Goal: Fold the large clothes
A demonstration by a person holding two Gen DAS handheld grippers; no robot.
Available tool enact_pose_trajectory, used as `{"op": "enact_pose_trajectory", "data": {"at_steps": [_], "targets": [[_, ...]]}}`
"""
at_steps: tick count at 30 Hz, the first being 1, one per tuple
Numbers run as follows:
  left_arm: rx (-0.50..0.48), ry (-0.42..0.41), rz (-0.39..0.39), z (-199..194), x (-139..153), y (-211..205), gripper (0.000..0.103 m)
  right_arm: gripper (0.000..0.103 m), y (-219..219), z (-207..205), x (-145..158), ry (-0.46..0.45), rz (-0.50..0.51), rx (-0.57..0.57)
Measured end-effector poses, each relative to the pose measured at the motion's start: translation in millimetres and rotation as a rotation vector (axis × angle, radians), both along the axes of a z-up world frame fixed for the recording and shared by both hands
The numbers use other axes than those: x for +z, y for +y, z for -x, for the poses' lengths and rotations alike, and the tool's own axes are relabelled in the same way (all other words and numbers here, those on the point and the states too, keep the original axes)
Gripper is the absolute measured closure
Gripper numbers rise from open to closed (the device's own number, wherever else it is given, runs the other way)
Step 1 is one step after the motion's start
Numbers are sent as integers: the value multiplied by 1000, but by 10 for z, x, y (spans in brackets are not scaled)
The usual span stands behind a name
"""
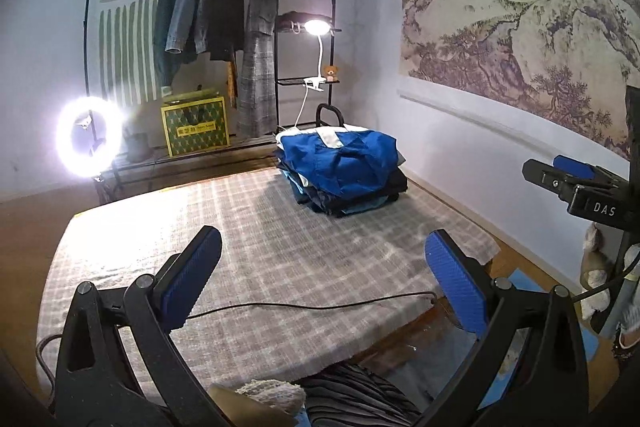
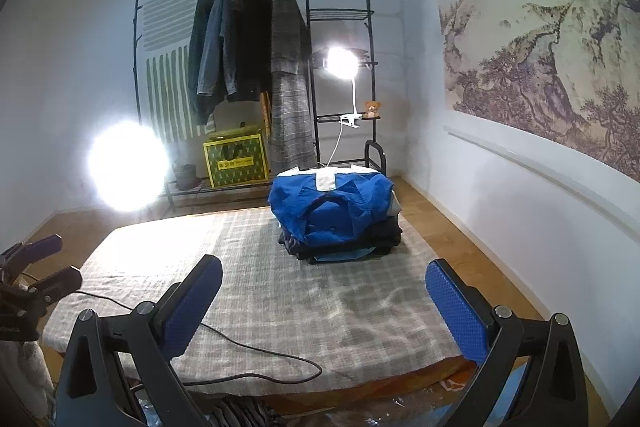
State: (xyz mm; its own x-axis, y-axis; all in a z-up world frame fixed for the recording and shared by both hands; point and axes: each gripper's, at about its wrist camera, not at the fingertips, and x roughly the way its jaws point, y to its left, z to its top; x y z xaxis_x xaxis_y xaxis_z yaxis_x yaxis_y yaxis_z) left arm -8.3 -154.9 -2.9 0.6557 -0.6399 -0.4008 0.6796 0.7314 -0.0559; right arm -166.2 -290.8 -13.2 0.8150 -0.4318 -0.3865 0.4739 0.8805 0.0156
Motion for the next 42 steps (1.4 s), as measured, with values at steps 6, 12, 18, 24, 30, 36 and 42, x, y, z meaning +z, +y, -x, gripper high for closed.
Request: {"op": "enact_pose_trajectory", "data": {"at_steps": [6, 12, 18, 24, 30, 36, 42], "targets": [[7, 1, 1, 3, 1, 11, 0, 0, -17, -18, -16, 2, -1, -5], [5, -3, 5, 6, -7, 19, 0, 0, -10, -19, 5, 1, 20, -6], [1, -2, 6, 24, -10, 29, 0, 0, -10, -23, 22, -1, 21, 0], [-4, -6, 0, 43, -3, 27, 0, 0, -23, -31, 6, 0, 16, 1], [-3, -5, 0, 44, -6, 25, 0, 0, -24, -33, 4, 1, 16, 2], [-9, 0, -6, 36, -8, 44, 0, 0, -41, -79, -20, 8, 19, 9], [-10, 1, -8, 28, -10, 46, 0, 0, -33, -118, -50, 15, 17, 10]]}}
